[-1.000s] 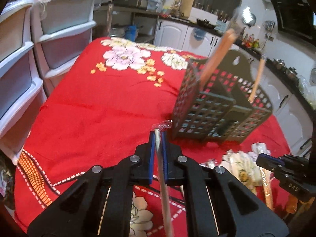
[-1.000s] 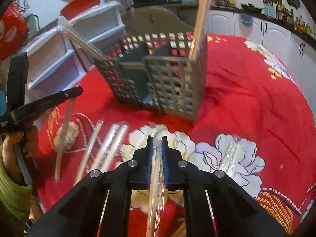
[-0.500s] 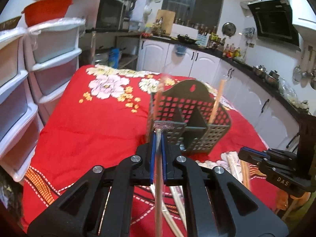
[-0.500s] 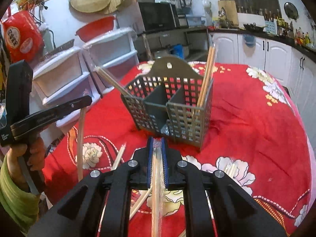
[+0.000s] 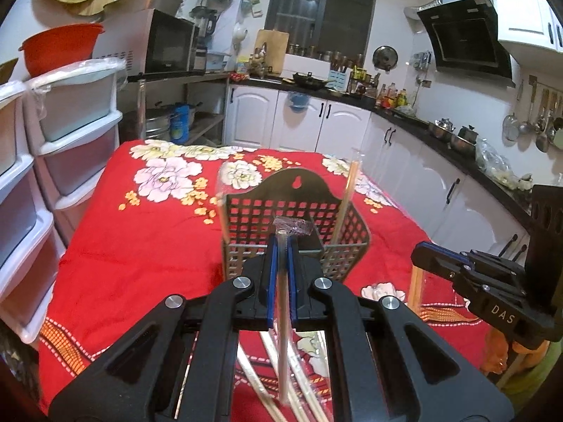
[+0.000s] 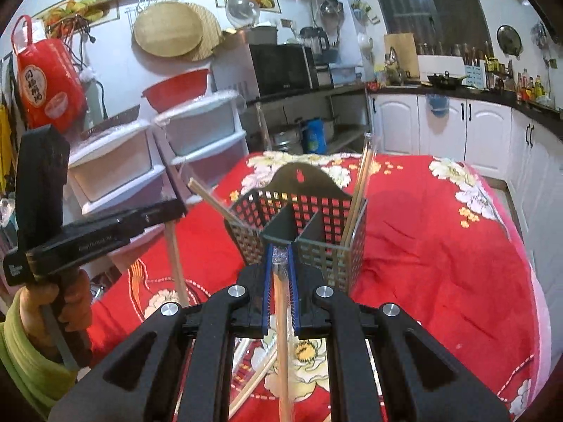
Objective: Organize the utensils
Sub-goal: 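Lift both chopstick pairs and lower them into the grey caddy with both grippers, then open both grippers to release the chopsticks into the caddy, then move both grippers back down to the wrapped chopsticks on the tablecloth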
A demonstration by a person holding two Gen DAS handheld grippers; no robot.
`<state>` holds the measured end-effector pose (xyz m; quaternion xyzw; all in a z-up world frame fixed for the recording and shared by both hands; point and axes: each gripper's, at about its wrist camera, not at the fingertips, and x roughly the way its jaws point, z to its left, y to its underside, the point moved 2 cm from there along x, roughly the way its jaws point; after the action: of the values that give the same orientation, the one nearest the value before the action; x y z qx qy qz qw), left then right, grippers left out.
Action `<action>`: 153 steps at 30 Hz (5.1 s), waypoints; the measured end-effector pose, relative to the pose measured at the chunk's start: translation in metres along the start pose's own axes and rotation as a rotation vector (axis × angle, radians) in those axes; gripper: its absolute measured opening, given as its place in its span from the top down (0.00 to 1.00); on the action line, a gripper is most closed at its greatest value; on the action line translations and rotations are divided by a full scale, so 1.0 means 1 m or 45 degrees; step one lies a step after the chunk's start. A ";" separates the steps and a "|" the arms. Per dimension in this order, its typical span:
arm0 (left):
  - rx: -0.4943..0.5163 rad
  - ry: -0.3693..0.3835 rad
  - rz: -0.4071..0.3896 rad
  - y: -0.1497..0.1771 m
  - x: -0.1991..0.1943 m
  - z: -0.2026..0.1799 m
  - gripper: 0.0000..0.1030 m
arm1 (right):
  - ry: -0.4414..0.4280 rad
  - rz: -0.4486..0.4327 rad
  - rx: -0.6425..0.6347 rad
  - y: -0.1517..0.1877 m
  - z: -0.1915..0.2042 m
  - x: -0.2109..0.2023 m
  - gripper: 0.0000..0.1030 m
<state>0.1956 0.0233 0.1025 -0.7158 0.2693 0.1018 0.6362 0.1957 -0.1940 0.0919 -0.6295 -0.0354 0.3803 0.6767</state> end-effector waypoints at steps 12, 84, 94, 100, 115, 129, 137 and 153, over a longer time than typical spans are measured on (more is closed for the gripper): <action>0.022 0.057 -0.076 -0.029 -0.006 -0.021 0.99 | 0.002 -0.133 0.007 -0.037 -0.002 -0.016 0.92; -0.057 -0.041 -0.074 -0.062 0.088 -0.003 0.99 | 0.126 -0.199 0.101 -0.086 -0.066 0.079 0.92; -0.087 -0.041 -0.052 -0.057 0.085 0.005 0.99 | 0.166 -0.162 0.132 -0.077 -0.077 0.070 0.88; -0.094 -0.048 -0.042 -0.052 0.080 0.006 0.99 | 0.177 -0.145 0.136 -0.073 -0.077 0.065 0.78; -0.099 -0.068 -0.046 -0.045 0.062 0.007 0.82 | 0.210 -0.148 0.102 -0.061 -0.069 0.045 0.47; -0.089 -0.067 -0.057 -0.040 0.049 0.008 0.52 | 0.249 -0.146 0.052 -0.046 -0.060 0.025 0.30; -0.074 -0.081 -0.084 -0.030 0.025 0.004 0.29 | 0.258 -0.139 0.029 -0.036 -0.057 0.016 0.28; -0.072 -0.095 -0.064 0.001 0.008 0.002 0.14 | 0.253 -0.094 -0.015 -0.008 -0.043 0.005 0.25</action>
<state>0.2019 0.0236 0.0977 -0.7359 0.2242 0.1200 0.6276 0.2252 -0.2261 0.0880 -0.6663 0.0066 0.2907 0.6866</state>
